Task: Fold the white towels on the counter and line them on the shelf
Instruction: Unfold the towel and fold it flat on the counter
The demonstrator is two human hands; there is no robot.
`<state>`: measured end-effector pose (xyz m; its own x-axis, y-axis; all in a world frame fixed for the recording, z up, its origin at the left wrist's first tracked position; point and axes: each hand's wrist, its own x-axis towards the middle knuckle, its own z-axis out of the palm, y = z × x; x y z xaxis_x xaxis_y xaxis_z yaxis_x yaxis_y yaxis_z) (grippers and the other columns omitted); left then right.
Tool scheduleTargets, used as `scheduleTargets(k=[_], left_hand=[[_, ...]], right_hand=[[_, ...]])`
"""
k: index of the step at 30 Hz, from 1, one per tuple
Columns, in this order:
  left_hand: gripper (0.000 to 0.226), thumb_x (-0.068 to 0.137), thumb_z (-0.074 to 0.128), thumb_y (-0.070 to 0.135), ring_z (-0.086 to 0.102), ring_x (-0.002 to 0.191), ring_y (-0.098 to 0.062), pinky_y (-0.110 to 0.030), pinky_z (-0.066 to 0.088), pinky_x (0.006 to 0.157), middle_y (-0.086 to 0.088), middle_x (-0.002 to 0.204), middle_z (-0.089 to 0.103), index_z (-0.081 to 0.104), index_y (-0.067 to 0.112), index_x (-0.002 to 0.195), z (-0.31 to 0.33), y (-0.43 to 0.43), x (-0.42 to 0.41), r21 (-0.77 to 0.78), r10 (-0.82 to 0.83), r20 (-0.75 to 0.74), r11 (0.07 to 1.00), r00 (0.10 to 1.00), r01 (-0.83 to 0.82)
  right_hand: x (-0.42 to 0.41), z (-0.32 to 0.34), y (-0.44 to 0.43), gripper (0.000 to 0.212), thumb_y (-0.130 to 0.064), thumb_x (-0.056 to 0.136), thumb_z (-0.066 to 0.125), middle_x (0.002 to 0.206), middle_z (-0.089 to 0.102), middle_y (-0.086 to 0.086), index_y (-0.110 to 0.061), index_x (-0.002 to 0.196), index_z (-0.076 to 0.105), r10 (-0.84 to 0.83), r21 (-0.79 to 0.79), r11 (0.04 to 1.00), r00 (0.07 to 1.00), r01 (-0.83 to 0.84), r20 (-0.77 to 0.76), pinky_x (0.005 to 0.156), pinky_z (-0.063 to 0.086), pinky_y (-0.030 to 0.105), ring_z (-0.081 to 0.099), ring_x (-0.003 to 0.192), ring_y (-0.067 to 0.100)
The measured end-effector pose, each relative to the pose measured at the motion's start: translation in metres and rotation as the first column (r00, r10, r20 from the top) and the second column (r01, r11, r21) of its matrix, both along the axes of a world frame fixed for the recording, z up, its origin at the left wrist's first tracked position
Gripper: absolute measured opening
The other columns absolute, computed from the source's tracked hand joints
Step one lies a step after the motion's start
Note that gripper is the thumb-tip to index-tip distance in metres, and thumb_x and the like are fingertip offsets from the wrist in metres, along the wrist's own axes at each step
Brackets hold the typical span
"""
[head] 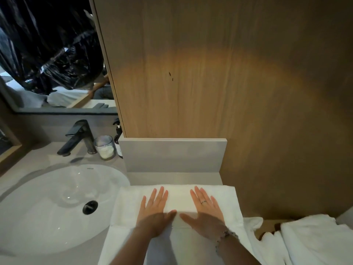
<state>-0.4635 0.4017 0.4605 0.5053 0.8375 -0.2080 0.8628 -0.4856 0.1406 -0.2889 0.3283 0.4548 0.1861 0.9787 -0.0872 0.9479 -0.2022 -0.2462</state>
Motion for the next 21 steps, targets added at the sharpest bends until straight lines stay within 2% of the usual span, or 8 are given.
scheduleTargets(k=[2, 4, 8, 12, 15, 17, 19, 21], left_hand=[[0.141, 0.026, -0.040, 0.082, -0.016, 0.144, -0.016, -0.038, -0.011, 0.114, 0.005, 0.153, -0.024, -0.007, 0.024, 0.150, 0.001, -0.001, -0.005, 0.000, 0.054, 0.019, 0.999, 0.998, -0.054], [0.143, 0.024, -0.037, 0.086, -0.017, 0.144, -0.015, -0.038, -0.011, 0.115, 0.005, 0.156, -0.019, -0.006, 0.026, 0.150, 0.002, -0.002, -0.010, -0.009, 0.114, 0.050, 0.993, 0.992, -0.114], [0.138, 0.031, -0.013, 0.096, -0.018, 0.144, -0.016, -0.038, -0.011, 0.115, 0.005, 0.156, -0.019, -0.005, 0.027, 0.150, 0.004, -0.005, -0.027, -0.041, 0.242, 0.090, 0.970, 0.966, -0.239], [0.147, 0.025, -0.017, 0.096, -0.015, 0.145, -0.021, -0.036, -0.006, 0.116, -0.004, 0.157, -0.017, -0.006, 0.021, 0.151, 0.008, -0.009, -0.046, -0.042, 0.329, 0.046, 0.944, 0.943, -0.328], [0.122, 0.051, -0.008, 0.086, -0.016, 0.145, -0.022, -0.035, -0.005, 0.117, -0.011, 0.156, -0.019, -0.011, 0.014, 0.149, 0.010, -0.014, -0.057, -0.038, 0.369, -0.016, 0.929, 0.929, -0.369], [0.101, 0.077, 0.007, 0.080, -0.017, 0.144, -0.023, -0.036, -0.005, 0.118, -0.012, 0.156, -0.020, -0.013, 0.012, 0.149, 0.012, -0.017, -0.063, -0.050, 0.369, -0.065, 0.927, 0.927, -0.372], [0.085, 0.091, 0.017, 0.066, -0.016, 0.144, -0.023, -0.037, -0.004, 0.119, -0.011, 0.156, -0.019, -0.012, 0.011, 0.149, 0.017, -0.023, -0.069, -0.070, 0.353, -0.074, 0.931, 0.932, -0.358], [0.082, 0.093, 0.017, 0.063, -0.016, 0.145, -0.022, -0.039, -0.005, 0.118, -0.009, 0.157, -0.017, -0.010, 0.010, 0.149, 0.018, -0.034, -0.073, -0.072, 0.334, -0.046, 0.939, 0.942, -0.336]], right_hand=[[0.010, 0.004, -0.004, 0.110, -0.088, 0.066, -0.002, 0.157, 0.010, -0.006, -0.021, 0.150, 0.021, 0.011, 0.027, 1.000, 1.000, -0.011, 0.011, 0.114, -0.001, 0.032, 0.011, 0.146, 0.014], [0.023, 0.011, -0.010, 0.121, -0.091, 0.049, -0.007, 0.155, -0.016, -0.011, -0.028, 0.151, -0.002, -0.075, -0.024, 0.997, 0.997, 0.074, -0.031, 0.113, -0.015, 0.036, -0.017, 0.144, 0.012], [0.044, 0.015, -0.019, 0.121, -0.093, 0.047, 0.002, 0.157, -0.015, -0.009, -0.030, 0.151, -0.002, -0.220, -0.091, 0.972, 0.975, 0.218, -0.013, 0.114, -0.015, 0.043, -0.021, 0.143, 0.013], [0.054, 0.017, -0.023, 0.102, -0.088, 0.070, 0.024, 0.156, -0.020, -0.010, -0.033, 0.150, -0.005, -0.253, -0.162, 0.956, 0.966, 0.244, -0.043, 0.116, -0.008, 0.049, -0.025, 0.142, 0.016], [0.055, 0.020, -0.021, 0.100, -0.087, 0.073, 0.024, 0.154, -0.025, -0.011, -0.032, 0.149, -0.011, -0.255, -0.246, 0.939, 0.967, 0.240, -0.028, 0.116, -0.007, 0.049, -0.028, 0.141, 0.015], [0.055, 0.025, -0.020, 0.099, -0.085, 0.075, 0.019, 0.153, -0.027, -0.008, -0.028, 0.148, -0.015, -0.220, -0.285, 0.931, 0.974, 0.228, 0.059, 0.114, -0.011, 0.050, -0.029, 0.140, 0.016], [0.050, 0.029, -0.022, 0.093, -0.079, 0.082, 0.016, 0.155, -0.024, -0.002, -0.022, 0.149, -0.014, -0.167, -0.242, 0.949, 0.973, 0.203, 0.160, 0.113, -0.013, 0.050, -0.027, 0.141, 0.017], [0.036, 0.030, -0.030, 0.082, -0.068, 0.089, 0.017, 0.157, -0.017, 0.003, -0.019, 0.151, -0.008, -0.083, -0.106, 0.989, 0.981, 0.102, 0.176, 0.115, -0.013, 0.049, -0.027, 0.139, 0.017]])
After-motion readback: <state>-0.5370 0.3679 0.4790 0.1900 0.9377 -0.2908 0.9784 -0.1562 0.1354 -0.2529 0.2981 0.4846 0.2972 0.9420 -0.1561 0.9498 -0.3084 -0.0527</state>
